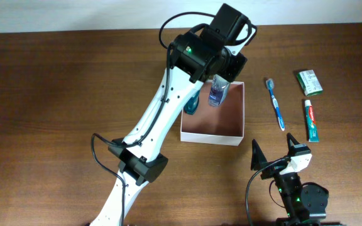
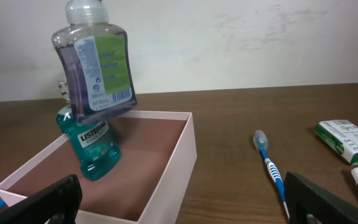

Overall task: Pack container
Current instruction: 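Lower the soap bottle into the box beside the Listerine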

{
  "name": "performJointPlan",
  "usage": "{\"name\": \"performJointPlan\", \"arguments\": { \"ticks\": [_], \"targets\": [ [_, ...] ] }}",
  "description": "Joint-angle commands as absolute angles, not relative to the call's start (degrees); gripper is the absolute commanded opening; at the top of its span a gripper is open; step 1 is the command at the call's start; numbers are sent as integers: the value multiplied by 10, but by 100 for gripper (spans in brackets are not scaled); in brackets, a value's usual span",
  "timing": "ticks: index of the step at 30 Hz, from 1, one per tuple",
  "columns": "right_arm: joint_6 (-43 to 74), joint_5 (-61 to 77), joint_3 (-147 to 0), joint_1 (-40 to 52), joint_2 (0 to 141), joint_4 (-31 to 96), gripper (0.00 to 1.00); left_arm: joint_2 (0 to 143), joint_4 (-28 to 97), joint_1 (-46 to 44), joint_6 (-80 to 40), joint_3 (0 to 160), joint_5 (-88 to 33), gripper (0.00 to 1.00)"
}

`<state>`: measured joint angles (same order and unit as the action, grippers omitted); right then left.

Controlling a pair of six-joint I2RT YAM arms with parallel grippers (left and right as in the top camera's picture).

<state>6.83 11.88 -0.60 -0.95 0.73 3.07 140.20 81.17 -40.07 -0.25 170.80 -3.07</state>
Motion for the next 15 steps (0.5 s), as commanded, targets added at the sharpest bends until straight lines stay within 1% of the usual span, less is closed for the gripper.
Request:
{"name": "performJointPlan", "arguments": {
  "ticks": [1, 15],
  "targets": [
    [64, 118, -3, -4, 2, 34, 98, 1404, 812, -400, -8, 1722, -41, 26],
    [64, 118, -3, -4, 2, 34, 98, 1437, 819, -400, -8, 1708, -41, 26]
  ]
}}
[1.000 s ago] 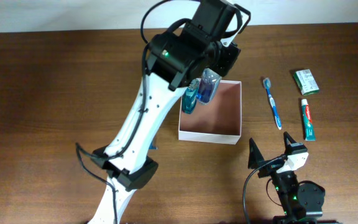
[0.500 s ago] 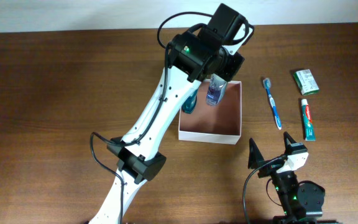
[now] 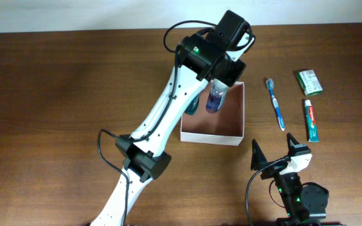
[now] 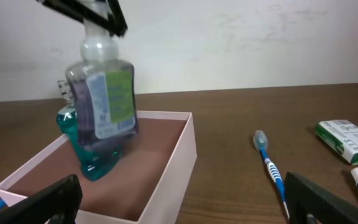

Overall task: Pack container
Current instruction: 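Lower the soap bottle into the box beside the Listerine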

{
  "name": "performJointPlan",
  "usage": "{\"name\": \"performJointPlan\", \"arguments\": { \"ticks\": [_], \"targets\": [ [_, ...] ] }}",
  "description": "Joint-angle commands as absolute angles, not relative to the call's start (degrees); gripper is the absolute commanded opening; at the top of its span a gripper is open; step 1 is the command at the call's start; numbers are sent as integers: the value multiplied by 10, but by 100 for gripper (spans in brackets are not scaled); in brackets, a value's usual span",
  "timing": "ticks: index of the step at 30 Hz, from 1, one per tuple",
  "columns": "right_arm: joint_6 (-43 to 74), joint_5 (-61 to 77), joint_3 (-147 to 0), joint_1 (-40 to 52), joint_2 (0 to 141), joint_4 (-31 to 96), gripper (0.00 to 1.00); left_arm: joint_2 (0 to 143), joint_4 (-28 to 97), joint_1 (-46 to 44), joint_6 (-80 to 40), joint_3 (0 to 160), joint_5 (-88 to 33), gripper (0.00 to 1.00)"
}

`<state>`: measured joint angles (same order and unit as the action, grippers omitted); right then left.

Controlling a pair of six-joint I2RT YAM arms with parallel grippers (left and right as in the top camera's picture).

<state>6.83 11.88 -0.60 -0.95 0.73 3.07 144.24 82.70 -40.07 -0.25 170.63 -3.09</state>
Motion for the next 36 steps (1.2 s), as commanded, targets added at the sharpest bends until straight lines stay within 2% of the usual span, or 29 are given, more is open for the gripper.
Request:
{"name": "performJointPlan", "arguments": {
  "ticks": [1, 22, 36],
  "targets": [
    [64, 118, -3, -4, 2, 34, 98, 1437, 817, -400, -8, 1706, -41, 26],
    [64, 118, -3, -4, 2, 34, 99, 1437, 799, -396, -8, 1628, 25, 26],
    [64, 118, -3, -4, 2, 34, 98, 1437, 779, -396, -8, 1612, 28, 26]
  ]
}}
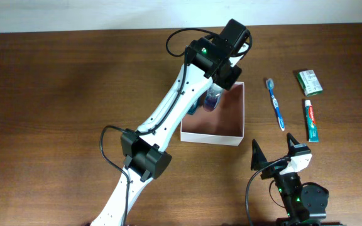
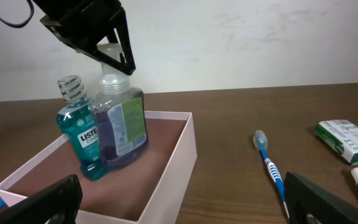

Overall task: Pack container
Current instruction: 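Lower the soap bottle into the box beside the Listerine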

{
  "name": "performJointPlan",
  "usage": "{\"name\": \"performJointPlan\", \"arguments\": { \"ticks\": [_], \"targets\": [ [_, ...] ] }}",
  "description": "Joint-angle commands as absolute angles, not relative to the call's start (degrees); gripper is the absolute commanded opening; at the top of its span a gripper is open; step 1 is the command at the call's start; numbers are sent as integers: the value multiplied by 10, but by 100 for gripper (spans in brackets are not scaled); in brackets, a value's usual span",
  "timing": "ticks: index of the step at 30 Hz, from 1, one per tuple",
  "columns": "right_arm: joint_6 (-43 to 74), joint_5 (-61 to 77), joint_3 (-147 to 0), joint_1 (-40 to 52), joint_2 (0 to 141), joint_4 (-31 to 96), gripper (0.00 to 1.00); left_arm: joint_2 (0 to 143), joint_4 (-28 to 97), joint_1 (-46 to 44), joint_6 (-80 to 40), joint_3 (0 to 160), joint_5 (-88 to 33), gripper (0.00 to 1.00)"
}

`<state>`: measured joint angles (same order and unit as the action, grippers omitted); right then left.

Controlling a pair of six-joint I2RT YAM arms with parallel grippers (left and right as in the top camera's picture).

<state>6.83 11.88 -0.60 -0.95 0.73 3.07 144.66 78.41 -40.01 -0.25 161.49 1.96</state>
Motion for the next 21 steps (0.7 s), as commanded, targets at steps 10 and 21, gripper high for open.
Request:
{"name": "performJointPlan", "arguments": {
  "ticks": [10, 21],
  "targets": [
    [64, 118, -3, -4, 2, 34, 98, 1439, 780, -396, -8, 1600, 28, 27],
    [64, 118, -3, -4, 2, 34, 99, 1451, 776, -396, -8, 1592, 28, 27]
  ]
}}
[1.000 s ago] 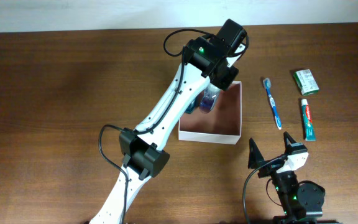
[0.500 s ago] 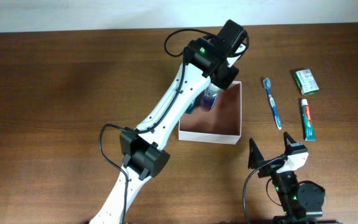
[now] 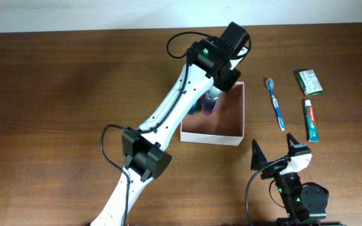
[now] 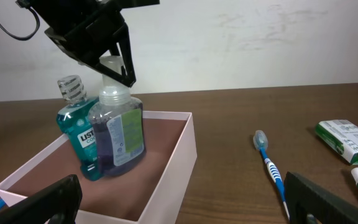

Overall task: Pack container
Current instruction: 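Lower the soap bottle into the box beside the Listerine, then open the left gripper and retract it to the left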

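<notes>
A pale pink open box lies mid-table. Two mouthwash bottles stand side by side in its far left part: a purple one and a teal one. My left gripper hangs just above the purple bottle's cap, fingers apart and holding nothing. Right of the box lie a blue toothbrush, a toothpaste tube and a small green packet. My right gripper rests open near the front edge.
The white left arm stretches diagonally from the front edge to the box and hides its left wall from above. A pale wall stands behind the table's far edge.
The purple bottle has sunk slightly and now stands upright on the box floor beside the teal one. My left gripper has come off its cap. The right arm has not moved.
First my left gripper held the purple bottle tilted, high over the box where the teal bottle stood. Then the bottle hung lower, in front of the teal one. Then it was in the box, still gripped by the cap, and now it stands free.
</notes>
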{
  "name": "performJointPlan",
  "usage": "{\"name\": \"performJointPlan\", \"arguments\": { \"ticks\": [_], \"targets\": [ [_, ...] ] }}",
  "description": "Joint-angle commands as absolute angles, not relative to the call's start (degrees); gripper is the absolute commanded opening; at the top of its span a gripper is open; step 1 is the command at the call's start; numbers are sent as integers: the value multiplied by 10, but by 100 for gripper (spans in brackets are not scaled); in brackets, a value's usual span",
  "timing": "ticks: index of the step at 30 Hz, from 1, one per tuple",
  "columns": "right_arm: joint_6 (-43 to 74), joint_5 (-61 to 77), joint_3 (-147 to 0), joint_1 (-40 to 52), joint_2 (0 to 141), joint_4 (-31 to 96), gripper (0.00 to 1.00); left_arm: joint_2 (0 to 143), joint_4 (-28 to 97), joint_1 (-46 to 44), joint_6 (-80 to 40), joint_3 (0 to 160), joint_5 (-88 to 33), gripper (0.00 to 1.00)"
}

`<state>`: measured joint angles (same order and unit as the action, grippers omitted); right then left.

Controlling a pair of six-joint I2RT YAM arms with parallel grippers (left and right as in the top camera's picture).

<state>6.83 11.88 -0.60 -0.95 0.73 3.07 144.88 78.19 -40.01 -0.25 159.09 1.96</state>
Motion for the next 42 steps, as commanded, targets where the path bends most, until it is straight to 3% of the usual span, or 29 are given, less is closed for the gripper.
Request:
{"name": "performJointPlan", "arguments": {
  "ticks": [1, 10, 11, 13, 27, 30, 36, 39, 42],
  "targets": [
    [64, 118, -3, -4, 2, 34, 99, 1452, 775, -396, -8, 1592, 28, 27],
    [64, 118, -3, -4, 2, 34, 98, 1472, 769, -396, -8, 1592, 28, 27],
    [64, 118, -3, -4, 2, 34, 99, 1472, 766, -396, -8, 1592, 28, 36],
    [64, 118, -3, -4, 2, 34, 98, 1472, 762, -396, -8, 1593, 28, 43],
    [64, 118, -3, -4, 2, 34, 99, 1472, 752, -396, -1, 1602, 56, 43],
    [64, 118, -3, -4, 2, 34, 98, 1472, 754, -396, -1, 1630, 73, 48],
    [64, 118, -3, -4, 2, 34, 99, 1472, 775, -396, -2, 1738, 74, 49],
    [64, 118, -3, -4, 2, 34, 98, 1472, 798, -396, -2, 1798, 74, 60],
    [64, 118, -3, -4, 2, 34, 98, 1440, 808, -395, -2, 1798, 76, 63]
  ]
}}
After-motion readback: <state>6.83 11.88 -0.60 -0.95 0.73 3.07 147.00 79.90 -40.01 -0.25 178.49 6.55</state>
